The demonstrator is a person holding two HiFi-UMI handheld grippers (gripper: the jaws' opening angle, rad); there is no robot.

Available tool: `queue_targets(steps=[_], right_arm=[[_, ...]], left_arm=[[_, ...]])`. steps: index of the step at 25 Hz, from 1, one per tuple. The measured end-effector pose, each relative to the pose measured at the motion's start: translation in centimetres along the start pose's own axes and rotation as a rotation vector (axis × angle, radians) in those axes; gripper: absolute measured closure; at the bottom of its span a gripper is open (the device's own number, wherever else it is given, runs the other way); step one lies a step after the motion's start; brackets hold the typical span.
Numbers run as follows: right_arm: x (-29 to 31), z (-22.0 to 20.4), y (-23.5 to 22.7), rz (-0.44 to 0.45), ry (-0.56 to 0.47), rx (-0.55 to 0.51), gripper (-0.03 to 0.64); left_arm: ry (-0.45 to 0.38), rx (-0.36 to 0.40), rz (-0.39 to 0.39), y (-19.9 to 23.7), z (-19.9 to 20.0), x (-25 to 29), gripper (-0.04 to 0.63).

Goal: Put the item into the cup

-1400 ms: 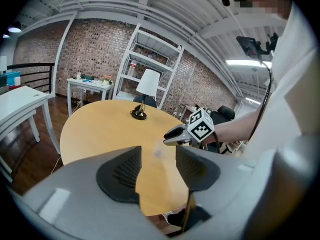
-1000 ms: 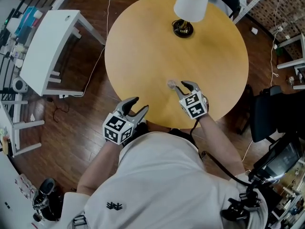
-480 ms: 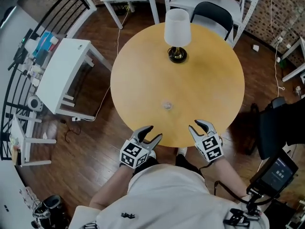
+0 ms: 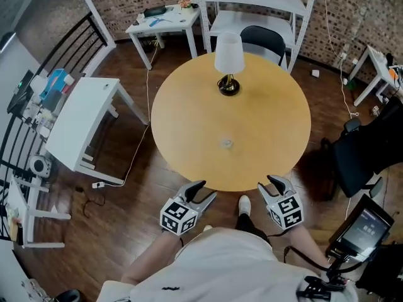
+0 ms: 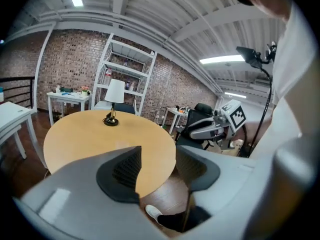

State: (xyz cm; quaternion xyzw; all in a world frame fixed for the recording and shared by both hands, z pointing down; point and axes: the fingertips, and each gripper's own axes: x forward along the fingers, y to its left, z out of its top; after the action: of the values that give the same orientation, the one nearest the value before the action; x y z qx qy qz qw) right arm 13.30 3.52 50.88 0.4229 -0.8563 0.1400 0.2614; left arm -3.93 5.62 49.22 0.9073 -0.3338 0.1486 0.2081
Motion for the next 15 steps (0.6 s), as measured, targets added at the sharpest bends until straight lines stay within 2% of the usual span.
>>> queue_targets(steps=[4, 7, 11, 15], right_arm=[[-2.8, -1.6, 5.6, -0.023, 0.023, 0.014, 0.449], [-5.3, -2.7, 8.4, -0.044, 0.036, 0.040, 0.443], [-8.0, -2.7, 9.2, -0.073, 0.023, 0.053, 0.440], [-8.9, -0.9, 9.7, -0.054, -0.070, 0.080, 0.410]], left_arm=[[-0.007, -0.024, -0.038, -1.3, -3.1, -4.8, 0.410], [0.010, -0.009, -0.062, -1.8, -4.6, -6.5, 0.410], [-0.017, -0.006, -0.051, -2.5, -4.2, -8.0, 0.410], [-0.066, -0.067, -0.056, -2.9, -3.1, -8.0, 0.410]])
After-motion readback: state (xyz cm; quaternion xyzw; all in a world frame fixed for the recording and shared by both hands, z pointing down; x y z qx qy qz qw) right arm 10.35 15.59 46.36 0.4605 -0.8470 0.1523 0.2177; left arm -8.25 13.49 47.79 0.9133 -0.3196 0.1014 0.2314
